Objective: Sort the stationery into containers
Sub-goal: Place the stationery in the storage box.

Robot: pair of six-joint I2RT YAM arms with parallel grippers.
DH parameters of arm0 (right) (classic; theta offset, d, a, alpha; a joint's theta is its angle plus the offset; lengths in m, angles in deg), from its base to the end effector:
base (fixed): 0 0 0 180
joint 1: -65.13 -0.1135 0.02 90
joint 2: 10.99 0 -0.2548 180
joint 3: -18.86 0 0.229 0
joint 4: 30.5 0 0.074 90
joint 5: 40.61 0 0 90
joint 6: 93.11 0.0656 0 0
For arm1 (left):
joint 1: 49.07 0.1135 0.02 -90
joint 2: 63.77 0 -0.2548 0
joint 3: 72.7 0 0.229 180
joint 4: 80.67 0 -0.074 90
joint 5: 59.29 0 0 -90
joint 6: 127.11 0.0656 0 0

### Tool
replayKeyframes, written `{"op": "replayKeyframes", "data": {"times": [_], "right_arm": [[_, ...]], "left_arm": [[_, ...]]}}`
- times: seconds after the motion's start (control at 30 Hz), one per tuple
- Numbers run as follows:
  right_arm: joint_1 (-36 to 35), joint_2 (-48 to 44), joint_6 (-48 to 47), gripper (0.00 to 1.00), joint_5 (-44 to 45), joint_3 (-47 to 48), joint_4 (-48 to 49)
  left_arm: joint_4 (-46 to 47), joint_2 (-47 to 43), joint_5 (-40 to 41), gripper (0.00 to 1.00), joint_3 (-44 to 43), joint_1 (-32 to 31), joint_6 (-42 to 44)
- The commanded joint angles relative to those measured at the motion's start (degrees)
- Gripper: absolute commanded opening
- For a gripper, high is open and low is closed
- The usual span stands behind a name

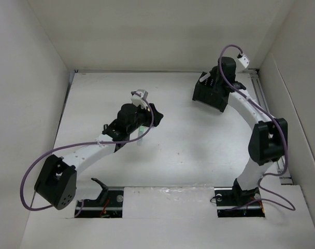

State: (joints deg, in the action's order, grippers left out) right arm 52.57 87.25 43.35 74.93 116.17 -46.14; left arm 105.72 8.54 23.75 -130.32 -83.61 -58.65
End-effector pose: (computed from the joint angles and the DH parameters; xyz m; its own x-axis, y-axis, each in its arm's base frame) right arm 0.4094 0.0622 0.3240 -0.0416 0.6608 -0.7494 0.3445 0.7135 0.6101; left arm 0.2441 -0.1776 0.2781 -0.3535 -0.1991 -0.9140 0.5717 0.7274 -0.3796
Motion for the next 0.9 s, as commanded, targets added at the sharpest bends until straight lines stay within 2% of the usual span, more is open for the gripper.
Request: {"op": "replayKeyframes", "data": {"times": [0.0,0.17,0.5,0.73,0.77,0.83,0.87], "right_arm": [[-0.19,4.85,-2.34,0.00,9.15,6.89,-4.81],[0.34,8.20,-2.86,0.00,11.46,12.79,-7.63],[0.87,9.60,-3.57,0.00,16.30,13.41,-8.17],[-0.36,11.36,-3.04,0.19,16.74,10.69,-8.17],[-0.89,11.36,-3.04,0.30,16.74,10.69,-8.17],[-1.41,9.79,-2.52,0.43,16.21,10.69,-8.78],[-1.94,8.04,-2.51,0.53,15.51,10.16,-8.78]], "left_arm": [[-2.42,0.02,4.58,0.54,-3.09,-0.17,-0.87],[-4.71,1.07,7.23,0.54,-4.50,-0.17,-0.87],[-12.17,6.08,16.80,0.51,-9.24,-0.17,-1.40],[-13.67,7.14,19.43,0.50,-9.77,-0.17,-1.40],[-13.67,7.14,19.44,0.50,-9.77,-0.17,-1.40],[-13.67,7.14,21.54,0.50,-9.77,-0.17,-1.40],[-13.67,7.14,22.16,0.50,-9.77,-0.17,-1.40]]}}
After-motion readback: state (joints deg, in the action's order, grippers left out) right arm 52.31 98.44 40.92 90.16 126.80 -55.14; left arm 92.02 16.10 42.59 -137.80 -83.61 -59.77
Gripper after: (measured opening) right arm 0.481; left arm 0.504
